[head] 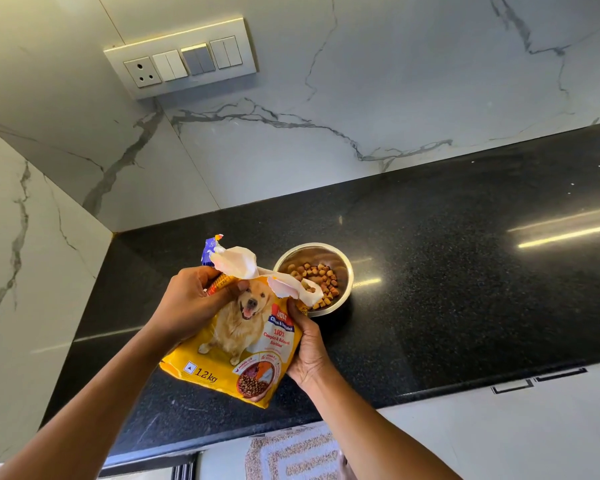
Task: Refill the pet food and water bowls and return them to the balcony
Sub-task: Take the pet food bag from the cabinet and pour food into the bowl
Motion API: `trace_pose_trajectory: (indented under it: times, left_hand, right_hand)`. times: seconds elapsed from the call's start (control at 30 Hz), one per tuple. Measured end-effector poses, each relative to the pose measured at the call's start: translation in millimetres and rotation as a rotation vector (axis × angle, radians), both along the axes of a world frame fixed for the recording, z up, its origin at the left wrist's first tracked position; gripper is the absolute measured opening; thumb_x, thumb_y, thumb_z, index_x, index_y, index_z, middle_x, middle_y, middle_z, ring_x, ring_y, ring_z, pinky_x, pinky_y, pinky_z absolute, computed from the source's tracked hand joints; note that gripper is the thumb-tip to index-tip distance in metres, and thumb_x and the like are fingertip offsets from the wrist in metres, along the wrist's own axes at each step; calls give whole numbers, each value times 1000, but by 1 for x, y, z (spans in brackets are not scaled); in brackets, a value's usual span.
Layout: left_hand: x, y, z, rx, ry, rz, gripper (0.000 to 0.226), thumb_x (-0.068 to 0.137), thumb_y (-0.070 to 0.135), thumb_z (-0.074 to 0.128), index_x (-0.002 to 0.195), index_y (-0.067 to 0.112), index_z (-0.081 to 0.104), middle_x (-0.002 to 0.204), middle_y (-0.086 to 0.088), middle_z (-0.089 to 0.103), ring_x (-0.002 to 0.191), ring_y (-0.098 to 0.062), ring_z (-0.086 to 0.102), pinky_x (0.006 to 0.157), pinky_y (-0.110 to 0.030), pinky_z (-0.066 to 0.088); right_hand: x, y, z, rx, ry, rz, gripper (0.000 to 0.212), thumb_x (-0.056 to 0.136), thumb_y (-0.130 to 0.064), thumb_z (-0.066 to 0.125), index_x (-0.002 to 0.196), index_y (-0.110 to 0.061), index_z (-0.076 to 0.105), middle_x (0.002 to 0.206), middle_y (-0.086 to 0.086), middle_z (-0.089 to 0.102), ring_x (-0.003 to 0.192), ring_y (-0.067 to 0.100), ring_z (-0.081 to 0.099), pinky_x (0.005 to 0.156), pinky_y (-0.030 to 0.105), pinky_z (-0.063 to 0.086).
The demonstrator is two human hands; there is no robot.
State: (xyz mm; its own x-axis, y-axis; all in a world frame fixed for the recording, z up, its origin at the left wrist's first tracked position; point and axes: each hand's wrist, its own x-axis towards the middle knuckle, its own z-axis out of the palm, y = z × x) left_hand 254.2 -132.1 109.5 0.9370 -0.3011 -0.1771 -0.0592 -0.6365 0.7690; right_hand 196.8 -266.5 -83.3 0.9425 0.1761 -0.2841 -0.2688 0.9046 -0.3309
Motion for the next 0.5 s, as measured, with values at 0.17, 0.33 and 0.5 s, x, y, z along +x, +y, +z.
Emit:
trace_pose_trajectory:
  times: [0.17, 0.33, 0.5]
  left_hand:
    - [0, -1, 4, 25, -2, -5, 8, 87, 33, 73, 93, 36, 68, 79, 14, 77, 77, -4, 76, 67, -25, 60]
    - [1, -1, 5, 42, -5, -14, 10, 85, 38, 73, 94, 33, 70, 84, 13, 78, 77, -6, 76, 68, -28, 61]
    - [1, -4, 8, 28, 16, -15, 24, 75, 49, 70, 95, 34, 70, 84, 11, 78, 78, -6, 76, 68, -27, 61]
  right_hand:
    - [0, 2, 2, 18, -6, -16, 77, 67, -50, 95, 127, -8, 75, 131, 24, 71, 111, 39, 73, 90, 55, 61]
    - [2, 4, -3, 6, 29, -27, 87, 76, -52, 88, 144, -5, 62, 148, 29, 57, 127, 45, 62, 106, 63, 52]
    - [2, 5, -7, 28, 27, -35, 95, 81, -53, 84, 154, -3, 49, 148, 28, 55, 127, 44, 60, 108, 64, 48]
